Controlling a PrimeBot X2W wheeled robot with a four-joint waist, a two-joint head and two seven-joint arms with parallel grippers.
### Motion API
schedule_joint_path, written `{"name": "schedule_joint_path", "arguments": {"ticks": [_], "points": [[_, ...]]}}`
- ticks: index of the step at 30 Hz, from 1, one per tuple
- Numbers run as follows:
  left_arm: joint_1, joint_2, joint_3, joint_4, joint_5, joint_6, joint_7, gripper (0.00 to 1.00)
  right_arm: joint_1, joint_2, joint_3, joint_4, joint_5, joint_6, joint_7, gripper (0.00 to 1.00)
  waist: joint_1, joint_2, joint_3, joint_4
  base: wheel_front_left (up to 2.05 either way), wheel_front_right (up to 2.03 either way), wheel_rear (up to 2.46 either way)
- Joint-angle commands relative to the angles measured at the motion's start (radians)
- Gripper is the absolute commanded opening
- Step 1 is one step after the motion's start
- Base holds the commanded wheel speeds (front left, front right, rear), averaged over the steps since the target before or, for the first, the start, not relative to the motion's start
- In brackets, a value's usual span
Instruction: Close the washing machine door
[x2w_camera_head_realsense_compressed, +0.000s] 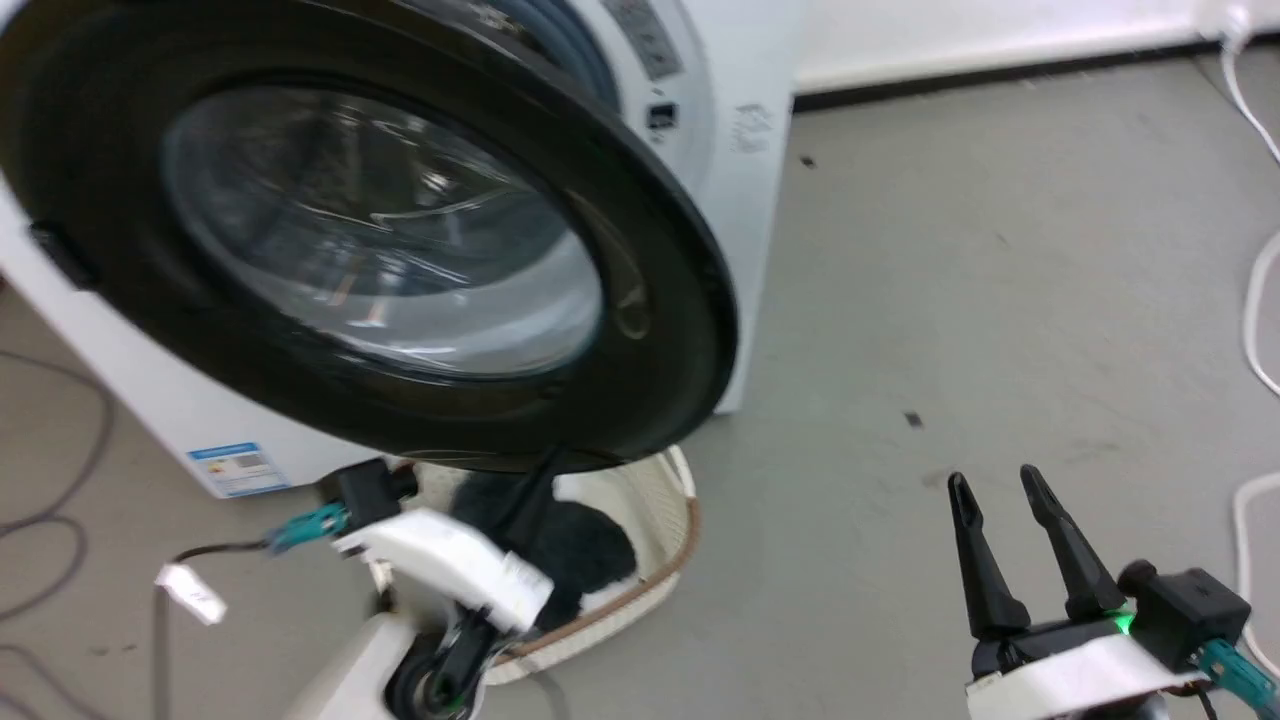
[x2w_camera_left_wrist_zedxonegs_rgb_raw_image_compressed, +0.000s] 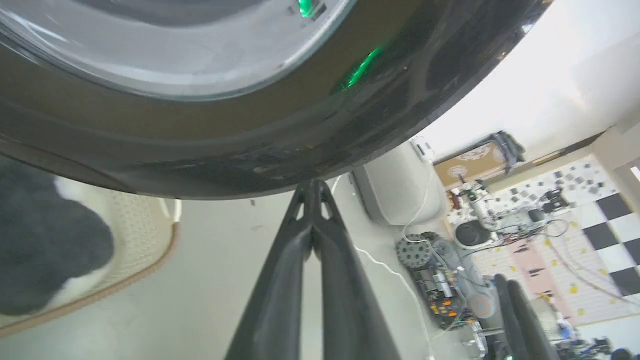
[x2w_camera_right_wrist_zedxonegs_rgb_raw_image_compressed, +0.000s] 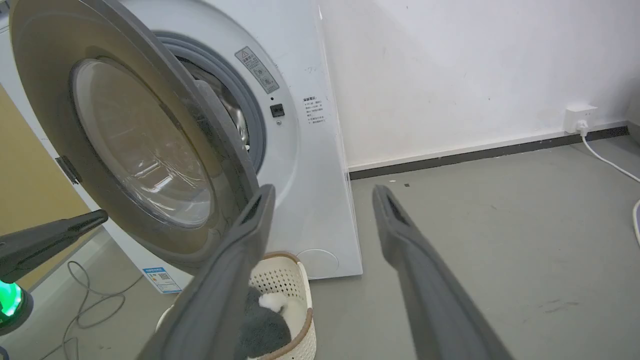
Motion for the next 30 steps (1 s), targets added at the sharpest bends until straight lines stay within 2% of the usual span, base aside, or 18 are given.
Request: {"name": "schedule_joint_path", "arguments": {"ticks": [1, 3, 6, 7, 8, 9, 10, 11, 12, 14, 17, 22, 30], "points": [[0.023, 0.039, -0.018, -0.015, 0.065, -0.004, -0.042, 0.0, 0.015, -0.008, -0.002, -0.003, -0.006, 0.001, -0.004, 1.0, 0.0, 0.0, -0.044, 0.053, 0.0, 0.0, 0.0], [0.042, 0.084, -0.046, -0.037, 0.16, 0.004, -0.098, 0.0, 0.026, -0.012, -0.005, -0.005, -0.005, 0.001, -0.004, 1.0, 0.0, 0.0, -0.06, 0.08, 0.0, 0.0, 0.0], [0.065, 0.144, -0.069, -0.079, 0.307, 0.057, -0.151, 0.0, 0.042, -0.016, -0.007, -0.006, -0.004, 0.001, -0.004, 1.0, 0.0, 0.0, -0.081, 0.12, 0.0, 0.0, 0.0], [0.075, 0.158, -0.061, -0.098, 0.345, 0.081, -0.162, 0.0, 0.046, -0.017, -0.006, -0.007, -0.005, 0.001, -0.004, 1.0, 0.0, 0.0, -0.085, 0.131, 0.0, 0.0, 0.0], [0.111, 0.188, -0.007, -0.173, 0.458, 0.16, -0.174, 0.0, 0.051, -0.018, -0.002, -0.011, -0.007, 0.001, -0.004, 1.0, 0.0, 0.0, -0.094, 0.161, 0.0, 0.0, 0.0], [0.126, 0.188, 0.029, -0.212, 0.5, 0.188, -0.175, 0.1, 0.052, -0.018, -0.001, -0.012, -0.008, 0.001, -0.004, 1.0, 0.0, 0.0, -0.096, 0.169, 0.0, 0.0, 0.0], [0.148, 0.185, 0.065, -0.251, 0.544, 0.213, -0.175, 0.41, 0.053, -0.018, 0.002, -0.012, -0.009, 0.001, -0.004, 1.0, 0.0, 0.0, -0.099, 0.177, 0.0, 0.0, 0.0], [0.174, 0.179, 0.1, -0.289, 0.588, 0.236, -0.175, 0.8, 0.053, -0.018, 0.004, -0.012, -0.009, 0.001, -0.005, 1.0, 0.0, 0.0, -0.101, 0.182, 0.0, 0.0, 0.0], [0.202, 0.171, 0.135, -0.326, 0.629, 0.258, -0.175, 1.0, 0.054, -0.018, 0.005, -0.012, -0.01, 0.001, -0.005, 1.0, 0.0, 0.0, -0.104, 0.188, 0.0, 0.0, 0.0], [0.26, 0.147, 0.2, -0.395, 0.706, 0.289, -0.175, 1.0, 0.058, -0.018, 0.007, -0.012, -0.011, 0.001, -0.005, 1.0, 0.0, 0.0, -0.109, 0.198, 0.0, 0.0, 0.0], [0.342, 0.114, 0.262, -0.469, 0.816, 0.307, -0.176, 1.0, 0.062, -0.021, 0.014, -0.012, -0.011, 0.001, -0.004, 1.0, 0.0, 0.0, -0.115, 0.208, 0.0, 0.0, 0.0], [0.446, 0.052, 0.308, -0.5, 0.917, 0.292, -0.176, 1.0, 0.07, -0.029, 0.027, -0.009, -0.011, 0.001, -0.001, 1.0, 0.0, 0.0, -0.123, 0.223, 0.0, 0.0, 0.0], [0.52, 0.005, 0.313, -0.455, 0.998, 0.256, -0.176, 1.0, 0.082, -0.03, 0.049, 0.003, -0.005, 0.001, 0.004, 1.0, 0.0, 0.0, -0.131, 0.236, 0.0, 0.0, 0.0]]}}
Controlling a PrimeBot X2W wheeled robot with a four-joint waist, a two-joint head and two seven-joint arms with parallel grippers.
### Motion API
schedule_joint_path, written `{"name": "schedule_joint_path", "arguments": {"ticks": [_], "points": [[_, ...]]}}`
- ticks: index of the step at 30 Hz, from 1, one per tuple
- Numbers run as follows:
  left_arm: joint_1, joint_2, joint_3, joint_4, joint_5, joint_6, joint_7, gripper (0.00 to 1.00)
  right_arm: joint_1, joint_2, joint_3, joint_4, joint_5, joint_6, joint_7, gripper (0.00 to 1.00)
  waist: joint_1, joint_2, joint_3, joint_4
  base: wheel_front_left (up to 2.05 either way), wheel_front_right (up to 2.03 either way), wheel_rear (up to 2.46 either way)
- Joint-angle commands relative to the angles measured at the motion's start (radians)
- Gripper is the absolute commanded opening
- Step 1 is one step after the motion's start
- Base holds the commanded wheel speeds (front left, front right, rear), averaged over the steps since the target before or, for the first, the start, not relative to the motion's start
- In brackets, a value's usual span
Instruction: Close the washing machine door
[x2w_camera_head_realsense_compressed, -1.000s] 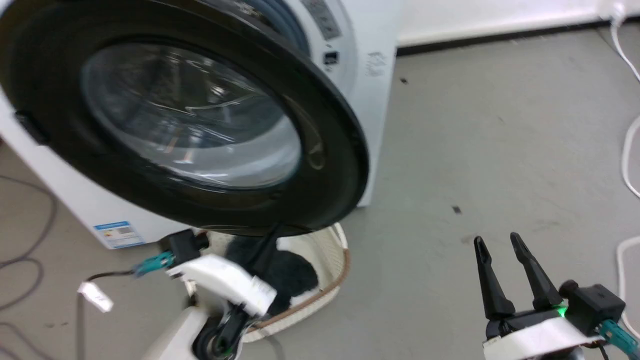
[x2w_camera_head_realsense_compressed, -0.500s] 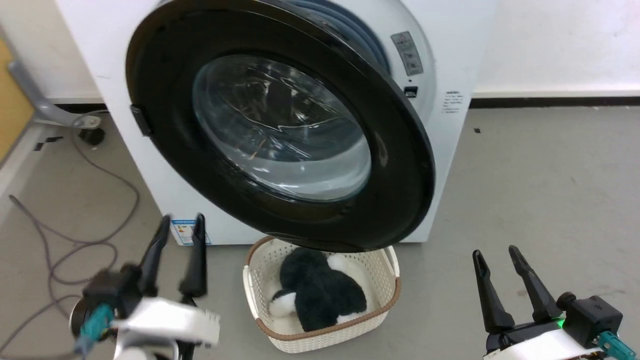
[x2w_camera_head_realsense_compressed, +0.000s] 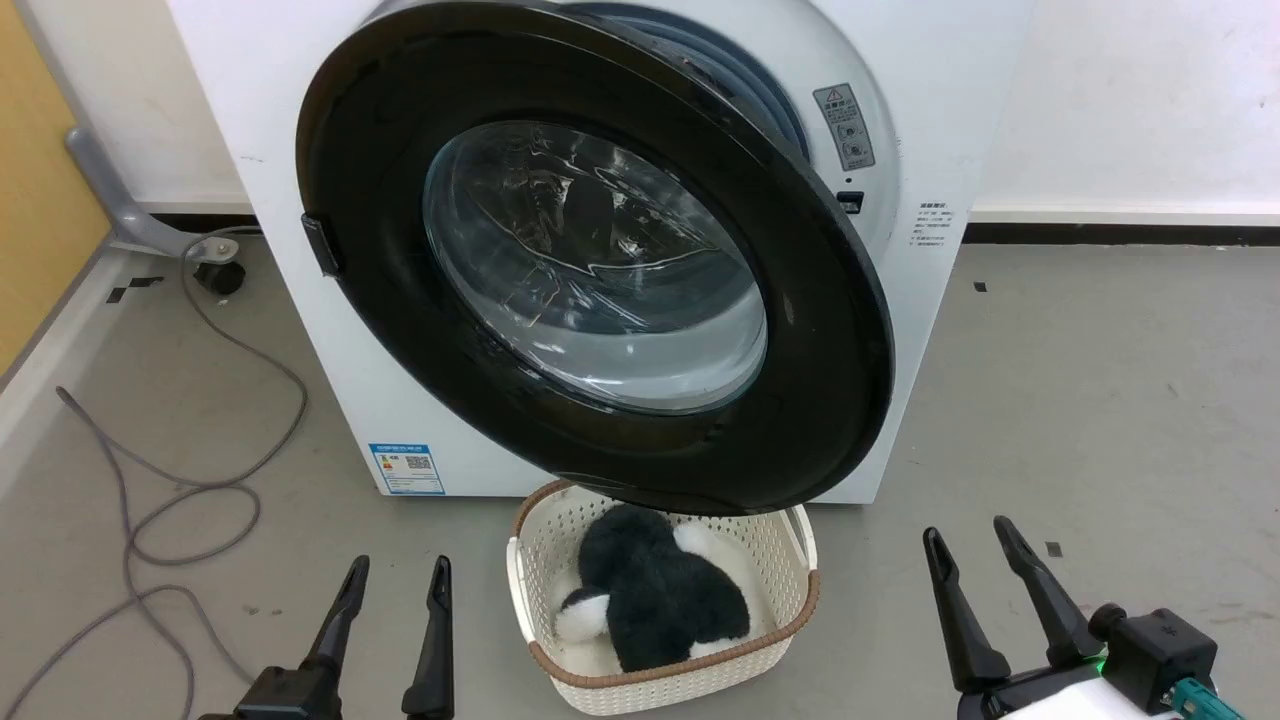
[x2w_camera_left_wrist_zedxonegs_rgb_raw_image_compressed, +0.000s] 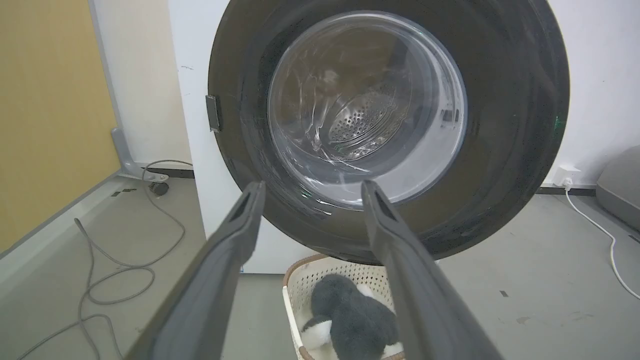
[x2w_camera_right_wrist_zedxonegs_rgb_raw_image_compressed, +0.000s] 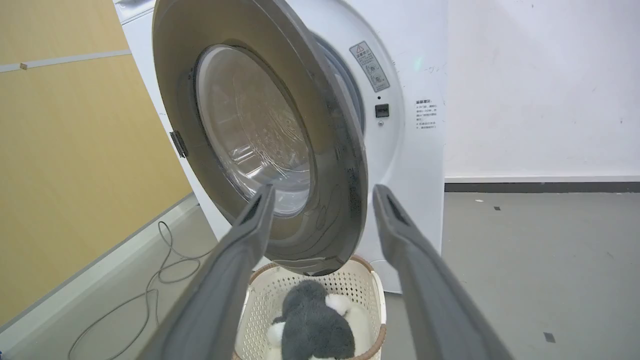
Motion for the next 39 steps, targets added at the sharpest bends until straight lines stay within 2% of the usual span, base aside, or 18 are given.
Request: {"name": "schedule_joint_path", "arguments": {"ticks": [1, 7, 8, 9, 18, 24, 32, 33, 39], "points": [[0.013, -0.009, 0.009, 0.005, 0.014, -0.009, -0.005, 1.0, 0.017, -0.003, 0.006, 0.004, 0.005, 0.001, 0.0, 1.0, 0.0001, 0.0, 0.001, 0.003, 0.0, 0.0, 0.0], [0.02, -0.028, 0.02, 0.03, 0.048, -0.031, -0.005, 1.0, 0.02, -0.005, 0.016, 0.005, 0.011, 0.001, 0.0, 1.0, 0.0001, 0.0, 0.013, 0.013, 0.0, 0.0, 0.0], [0.019, -0.033, 0.022, 0.03, 0.052, -0.034, -0.005, 1.0, 0.018, -0.008, 0.023, 0.002, 0.012, 0.001, -0.001, 0.45, 0.0001, 0.0, 0.017, 0.016, 0.0, 0.0, 0.0], [0.017, -0.037, 0.023, 0.03, 0.056, -0.038, -0.005, 1.0, 0.016, -0.014, 0.035, -0.003, 0.015, 0.001, -0.001, 0.0, 0.0001, 0.0, 0.022, 0.02, 0.0, 0.0, 0.0], [-0.034, -0.075, 0.026, 0.022, 0.093, -0.065, -0.005, 1.0, -0.098, -0.126, 0.154, -0.046, 0.041, 0.001, 0.037, 0.0, 0.0001, 0.0, 0.121, 0.067, 0.0, 0.0, 0.0], [-0.084, -0.099, 0.023, 0.016, 0.115, -0.079, -0.005, 1.0, -0.214, -0.201, 0.183, -0.033, 0.087, 0.001, 0.077, 0.0, 0.0001, 0.0, 0.2, 0.111, 0.0, 0.0, 0.0], [-0.139, -0.13, 0.022, 0.018, 0.14, -0.097, -0.005, 1.0, -0.414, -0.314, 0.226, 0.046, 0.197, 0.001, 0.125, 0.0, 0.0001, 0.0, 0.286, 0.166, 0.0, 0.0, 0.0], [-0.157, -0.139, 0.02, 0.019, 0.146, -0.104, -0.005, 1.0, -0.486, -0.348, 0.235, 0.085, 0.238, 0.001, 0.132, 0.0, 0.0001, 0.0, 0.311, 0.183, 0.0, 0.0, 0.0], [-0.194, -0.156, 0.01, 0.023, 0.153, -0.116, -0.005, 1.0, -0.622, -0.406, 0.214, 0.188, 0.311, 0.001, 0.147, 0.0, 0.0001, 0.0, 0.357, 0.222, 0.0, 0.0, 0.0]]}}
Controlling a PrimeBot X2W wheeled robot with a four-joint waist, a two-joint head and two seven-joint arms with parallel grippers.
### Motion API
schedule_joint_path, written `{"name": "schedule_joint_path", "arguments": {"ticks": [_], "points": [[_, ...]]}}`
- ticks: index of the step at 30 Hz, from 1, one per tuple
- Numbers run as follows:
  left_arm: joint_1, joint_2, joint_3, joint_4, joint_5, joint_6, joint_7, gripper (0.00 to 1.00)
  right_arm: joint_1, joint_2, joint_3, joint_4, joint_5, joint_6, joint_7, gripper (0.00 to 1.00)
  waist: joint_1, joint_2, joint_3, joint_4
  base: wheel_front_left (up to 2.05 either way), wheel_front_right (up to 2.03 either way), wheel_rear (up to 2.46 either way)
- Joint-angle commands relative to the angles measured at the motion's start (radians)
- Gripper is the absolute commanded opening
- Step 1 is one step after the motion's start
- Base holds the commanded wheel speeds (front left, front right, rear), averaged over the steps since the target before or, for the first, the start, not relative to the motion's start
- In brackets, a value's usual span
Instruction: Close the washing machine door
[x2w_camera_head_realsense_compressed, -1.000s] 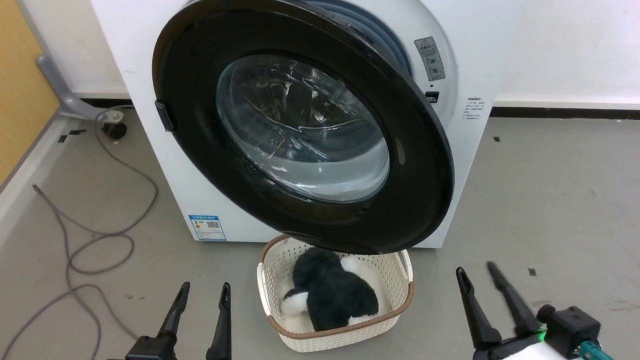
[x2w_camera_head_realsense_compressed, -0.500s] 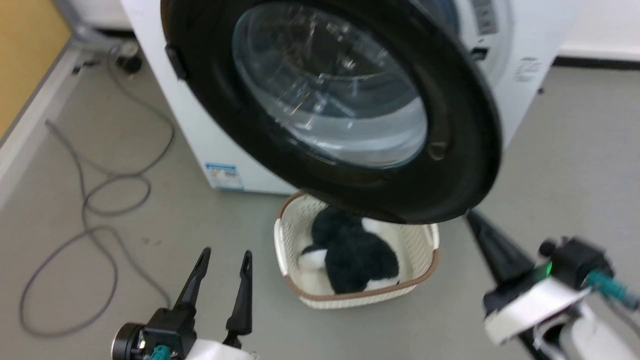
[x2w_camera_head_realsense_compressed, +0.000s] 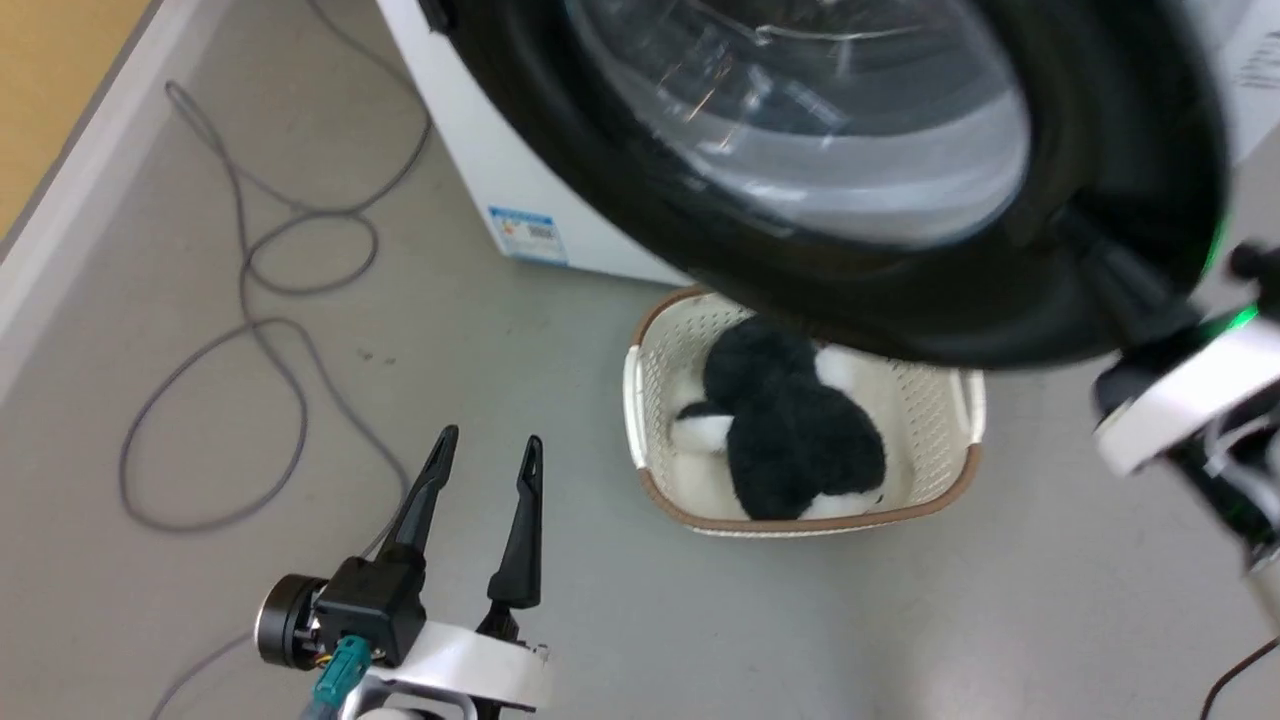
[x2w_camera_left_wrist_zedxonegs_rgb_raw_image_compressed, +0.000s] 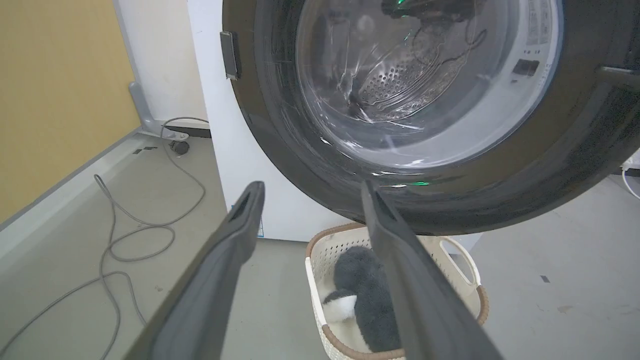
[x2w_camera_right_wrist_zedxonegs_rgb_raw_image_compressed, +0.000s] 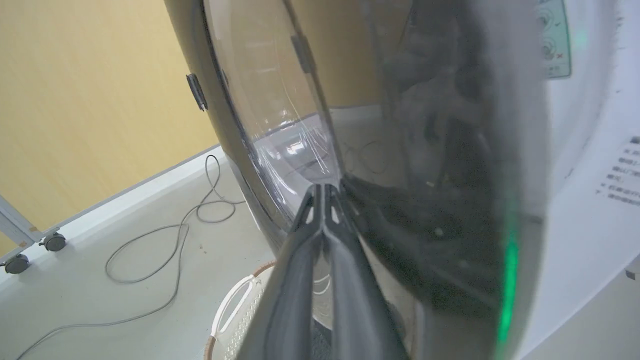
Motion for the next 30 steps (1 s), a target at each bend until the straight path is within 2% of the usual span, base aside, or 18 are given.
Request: {"name": "schedule_joint_path", "arguments": {"ticks": [1, 11, 19, 24, 30], "points": [[-0.019, -0.006, -0.004, 0.002, 0.007, -0.004, -0.005, 1.0, -0.041, -0.021, -0.019, 0.026, 0.02, -0.002, -0.001, 0.0, -0.0001, 0.0, 0.022, 0.022, 0.0, 0.0, 0.0], [-0.053, -0.019, -0.024, 0.01, 0.006, -0.005, -0.005, 1.0, -0.253, -0.066, -0.059, 0.254, 0.08, -0.002, 0.02, 0.0, -0.0001, 0.0, 0.084, 0.073, 0.0, 0.0, 0.0], [-0.067, -0.022, -0.027, 0.011, 0.004, -0.002, -0.005, 1.0, -0.391, -0.063, -0.08, 0.399, 0.098, -0.002, 0.035, 0.0, -0.0001, 0.0, 0.106, 0.087, 0.0, 0.0, 0.0], [-0.069, -0.022, -0.031, 0.014, -0.005, 0.01, -0.005, 1.0, -0.414, -0.039, -0.079, 0.449, 0.102, -0.002, 0.008, 0.0, -0.0001, 0.0, 0.096, 0.08, 0.0, 0.0, 0.0], [-0.061, -0.022, -0.019, 0.028, 0.001, 0.01, -0.005, 1.0, -0.362, -0.006, -0.038, 0.466, 0.118, -0.002, -0.031, 0.0, -0.0001, 0.0, 0.037, 0.049, 0.0, 0.0, 0.0]]}}
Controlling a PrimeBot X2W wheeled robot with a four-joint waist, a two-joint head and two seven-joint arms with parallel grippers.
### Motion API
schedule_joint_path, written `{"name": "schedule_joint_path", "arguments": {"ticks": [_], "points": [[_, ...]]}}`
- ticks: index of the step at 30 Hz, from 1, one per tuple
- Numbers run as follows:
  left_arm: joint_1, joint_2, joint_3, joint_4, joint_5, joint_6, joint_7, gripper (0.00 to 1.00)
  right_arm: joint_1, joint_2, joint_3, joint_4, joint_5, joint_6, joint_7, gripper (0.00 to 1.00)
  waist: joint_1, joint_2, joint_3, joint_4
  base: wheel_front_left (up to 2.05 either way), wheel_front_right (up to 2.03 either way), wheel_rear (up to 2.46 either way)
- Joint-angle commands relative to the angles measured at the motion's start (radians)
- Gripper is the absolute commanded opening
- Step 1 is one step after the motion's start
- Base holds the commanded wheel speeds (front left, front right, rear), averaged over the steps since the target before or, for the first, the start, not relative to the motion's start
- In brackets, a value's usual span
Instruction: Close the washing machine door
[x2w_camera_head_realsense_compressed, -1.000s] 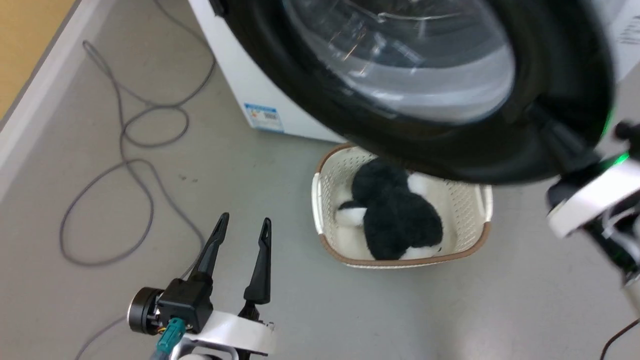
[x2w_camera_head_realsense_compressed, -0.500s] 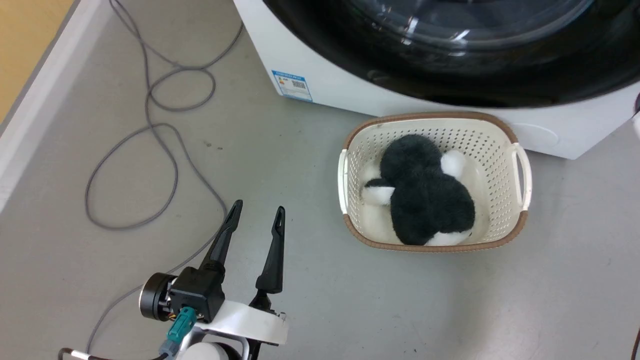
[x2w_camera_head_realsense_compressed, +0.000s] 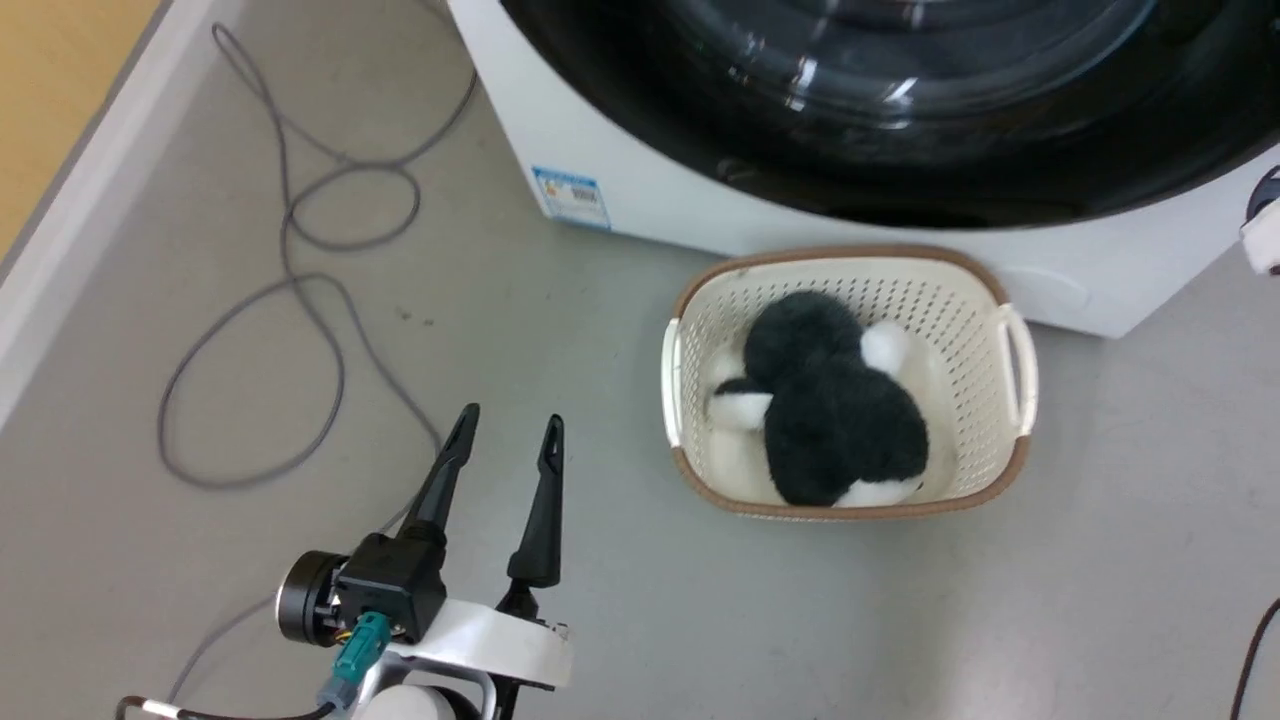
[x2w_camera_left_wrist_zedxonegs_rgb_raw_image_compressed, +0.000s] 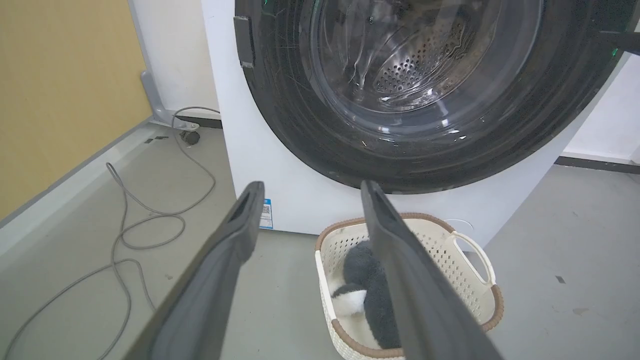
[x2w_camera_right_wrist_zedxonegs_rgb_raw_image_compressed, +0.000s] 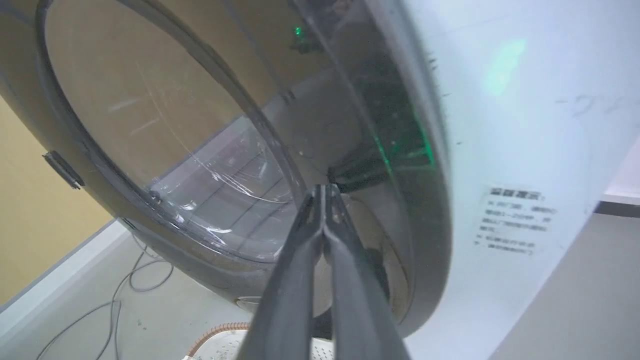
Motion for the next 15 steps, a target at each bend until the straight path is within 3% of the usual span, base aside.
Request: {"name": "schedule_joint_path", "arguments": {"ticks": [1, 10, 15], "points": [[-0.008, -0.001, 0.009, 0.004, 0.003, 0.0, -0.005, 1.0, 0.029, 0.011, 0.011, 0.0, 0.013, -0.001, -0.017, 0.0, 0.0, 0.0, -0.037, -0.023, 0.0, 0.0, 0.0], [0.044, 0.003, 0.062, 0.029, 0.023, -0.018, -0.005, 1.0, 0.231, 0.042, 0.079, -0.118, 0.054, -0.001, -0.096, 0.0, 0.0, 0.0, -0.184, -0.105, 0.0, 0.0, 0.0], [0.082, 0.008, 0.088, 0.032, 0.031, -0.019, -0.005, 1.0, 0.37, 0.067, 0.063, -0.212, 0.026, -0.001, -0.121, 0.0, 0.0, 0.0, -0.252, -0.155, 0.0, 0.0, 0.0]]}}
